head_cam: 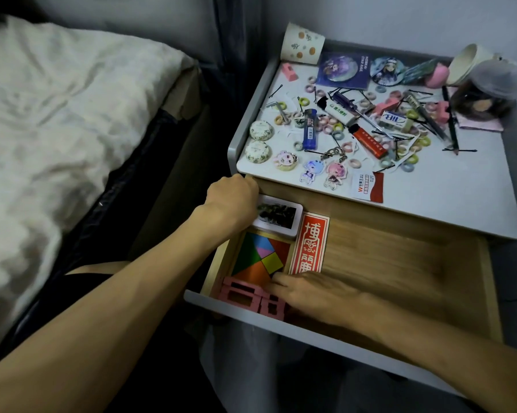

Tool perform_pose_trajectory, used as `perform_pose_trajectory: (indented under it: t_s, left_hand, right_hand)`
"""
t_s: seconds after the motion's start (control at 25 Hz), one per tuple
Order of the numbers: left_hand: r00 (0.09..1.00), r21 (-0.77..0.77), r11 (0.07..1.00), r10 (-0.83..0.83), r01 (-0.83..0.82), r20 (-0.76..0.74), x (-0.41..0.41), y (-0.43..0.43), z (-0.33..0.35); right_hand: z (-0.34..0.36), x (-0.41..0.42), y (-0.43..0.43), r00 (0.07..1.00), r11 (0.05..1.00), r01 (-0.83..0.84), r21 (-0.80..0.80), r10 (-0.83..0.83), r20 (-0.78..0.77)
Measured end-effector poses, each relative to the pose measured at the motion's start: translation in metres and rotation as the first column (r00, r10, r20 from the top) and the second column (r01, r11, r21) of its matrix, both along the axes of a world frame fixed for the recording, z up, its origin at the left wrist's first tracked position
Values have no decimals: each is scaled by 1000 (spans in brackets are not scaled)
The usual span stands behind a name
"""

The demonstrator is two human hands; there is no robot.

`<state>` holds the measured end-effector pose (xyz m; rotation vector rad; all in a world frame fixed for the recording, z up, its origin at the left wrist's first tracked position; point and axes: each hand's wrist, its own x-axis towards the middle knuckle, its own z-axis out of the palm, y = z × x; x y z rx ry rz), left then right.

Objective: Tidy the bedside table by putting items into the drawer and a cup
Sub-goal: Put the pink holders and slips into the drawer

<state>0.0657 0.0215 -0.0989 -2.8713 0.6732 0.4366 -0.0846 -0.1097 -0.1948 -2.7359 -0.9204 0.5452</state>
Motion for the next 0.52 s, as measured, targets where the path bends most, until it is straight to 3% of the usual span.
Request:
perform_pose_trajectory:
  t_s: [0.2,0.52]
  left_hand:
    - [1000,7,1000,-26,26,4,2,-1,-3]
    - [999,30,998,-50,50,21,1,-2,-3]
  right_hand:
    - [-15,10,1,971,979,150,139,-120,-205]
    - [-21,11,1,962,941,212,263,-153,-228]
